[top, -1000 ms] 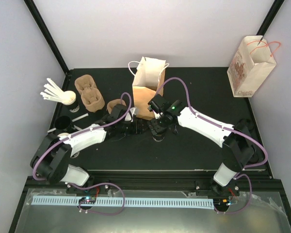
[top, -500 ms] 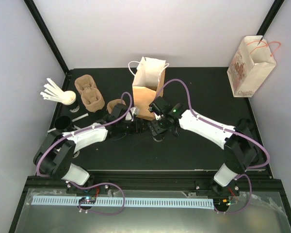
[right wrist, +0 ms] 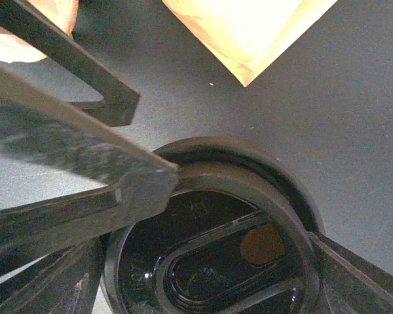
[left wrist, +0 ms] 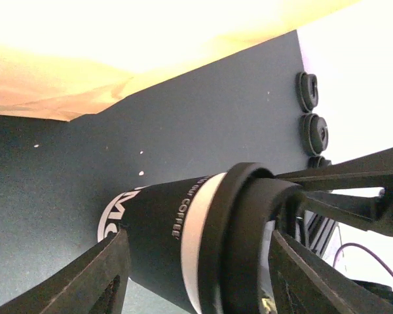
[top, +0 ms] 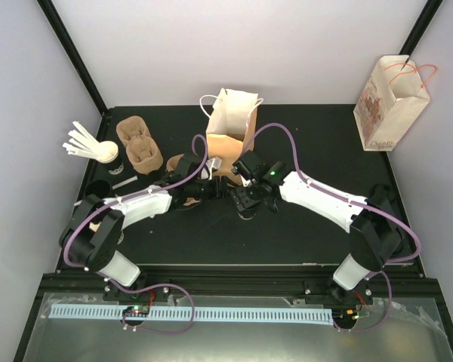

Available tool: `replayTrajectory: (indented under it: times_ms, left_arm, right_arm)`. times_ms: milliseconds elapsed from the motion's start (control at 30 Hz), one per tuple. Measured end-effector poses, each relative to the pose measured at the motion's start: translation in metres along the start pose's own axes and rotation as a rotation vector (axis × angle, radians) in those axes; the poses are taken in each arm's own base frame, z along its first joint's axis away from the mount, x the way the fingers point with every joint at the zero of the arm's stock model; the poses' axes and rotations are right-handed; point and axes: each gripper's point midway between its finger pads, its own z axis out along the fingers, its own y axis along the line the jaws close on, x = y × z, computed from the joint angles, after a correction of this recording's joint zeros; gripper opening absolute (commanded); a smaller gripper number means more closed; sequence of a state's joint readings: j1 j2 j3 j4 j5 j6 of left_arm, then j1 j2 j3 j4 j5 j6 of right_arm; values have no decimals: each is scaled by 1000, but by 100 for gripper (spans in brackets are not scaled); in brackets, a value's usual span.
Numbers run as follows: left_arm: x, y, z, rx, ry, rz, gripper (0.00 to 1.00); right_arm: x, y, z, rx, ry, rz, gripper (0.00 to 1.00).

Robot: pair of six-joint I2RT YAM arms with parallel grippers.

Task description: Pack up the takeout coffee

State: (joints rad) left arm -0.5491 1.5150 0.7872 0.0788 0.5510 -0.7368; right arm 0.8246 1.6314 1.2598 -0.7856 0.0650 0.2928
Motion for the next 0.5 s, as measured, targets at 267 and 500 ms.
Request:
replayTrajectory:
  times_ms: [267, 500]
  left_arm:
    - [4, 2, 15, 38, 45, -18, 50]
    - [3, 0, 19, 60, 55, -16, 46]
  right_arm:
    - [0, 0, 0, -2, -4, 1, 83]
    - [0, 0, 0, -4, -11, 1, 83]
